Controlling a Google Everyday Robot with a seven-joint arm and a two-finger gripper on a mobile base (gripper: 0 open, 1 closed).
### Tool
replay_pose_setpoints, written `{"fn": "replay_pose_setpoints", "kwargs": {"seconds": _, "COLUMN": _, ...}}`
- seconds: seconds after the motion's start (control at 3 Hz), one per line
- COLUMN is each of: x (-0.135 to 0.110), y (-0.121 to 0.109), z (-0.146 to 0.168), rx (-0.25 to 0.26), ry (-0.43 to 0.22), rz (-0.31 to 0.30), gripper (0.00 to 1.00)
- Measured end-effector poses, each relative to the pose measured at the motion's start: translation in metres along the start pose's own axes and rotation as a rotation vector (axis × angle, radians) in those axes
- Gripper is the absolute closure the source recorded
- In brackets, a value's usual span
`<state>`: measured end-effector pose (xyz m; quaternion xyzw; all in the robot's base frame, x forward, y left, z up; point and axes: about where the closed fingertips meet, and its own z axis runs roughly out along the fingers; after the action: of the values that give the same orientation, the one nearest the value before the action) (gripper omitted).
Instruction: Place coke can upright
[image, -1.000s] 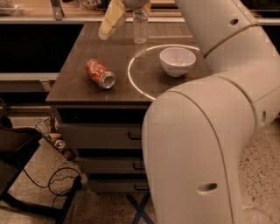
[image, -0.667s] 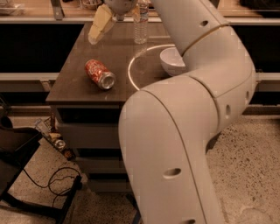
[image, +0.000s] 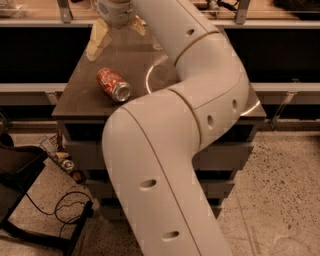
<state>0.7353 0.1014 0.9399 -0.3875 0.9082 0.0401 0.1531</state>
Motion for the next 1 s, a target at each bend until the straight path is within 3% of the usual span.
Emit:
{"fn": "replay_pose_setpoints", "kwargs": {"seconds": 0.67, "x": 0.014, "y": -0.005, "z": 0.003, "rx": 0.043, "ry": 0.071, "rz": 0.050, "gripper": 0.00}}
{"fn": "replay_pose_setpoints", "kwargs": {"seconds": 1.0, "x": 0.019, "y": 0.003, "z": -0.002, "rx": 0.015, "ry": 0.081, "rz": 0.012, "gripper": 0.00}}
